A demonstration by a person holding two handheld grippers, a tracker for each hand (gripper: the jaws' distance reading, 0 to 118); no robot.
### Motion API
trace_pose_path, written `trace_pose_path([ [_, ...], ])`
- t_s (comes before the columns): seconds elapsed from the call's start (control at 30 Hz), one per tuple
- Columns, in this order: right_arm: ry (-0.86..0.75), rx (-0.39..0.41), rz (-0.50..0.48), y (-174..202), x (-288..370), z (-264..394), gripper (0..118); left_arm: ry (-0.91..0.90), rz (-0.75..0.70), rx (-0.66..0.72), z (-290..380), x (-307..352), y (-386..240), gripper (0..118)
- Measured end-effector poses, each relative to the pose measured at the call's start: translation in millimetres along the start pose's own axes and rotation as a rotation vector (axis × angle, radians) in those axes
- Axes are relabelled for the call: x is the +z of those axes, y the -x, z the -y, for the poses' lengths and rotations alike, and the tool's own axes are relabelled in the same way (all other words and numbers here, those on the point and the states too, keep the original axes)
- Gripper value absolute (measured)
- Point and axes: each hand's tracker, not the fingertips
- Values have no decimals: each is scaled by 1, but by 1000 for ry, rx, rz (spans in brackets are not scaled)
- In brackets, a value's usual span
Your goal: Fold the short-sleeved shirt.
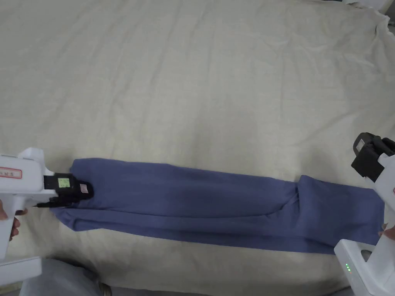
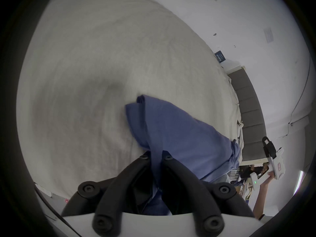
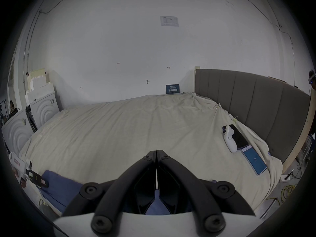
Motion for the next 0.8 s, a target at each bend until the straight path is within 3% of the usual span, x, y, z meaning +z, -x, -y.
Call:
trace_pose_path([
  [0.2,-18,-15,-4,-10,10,-1,0,16,-185,-83,-4,10,-40,4],
  [0.53,-61,-49,-15,-28,32,-1,0,-133,-174,-211,12,77,-130,4],
  [0.8,-100,-83,4,-49,48,-3,0,-93,-29,-404,41,54,-225,4],
])
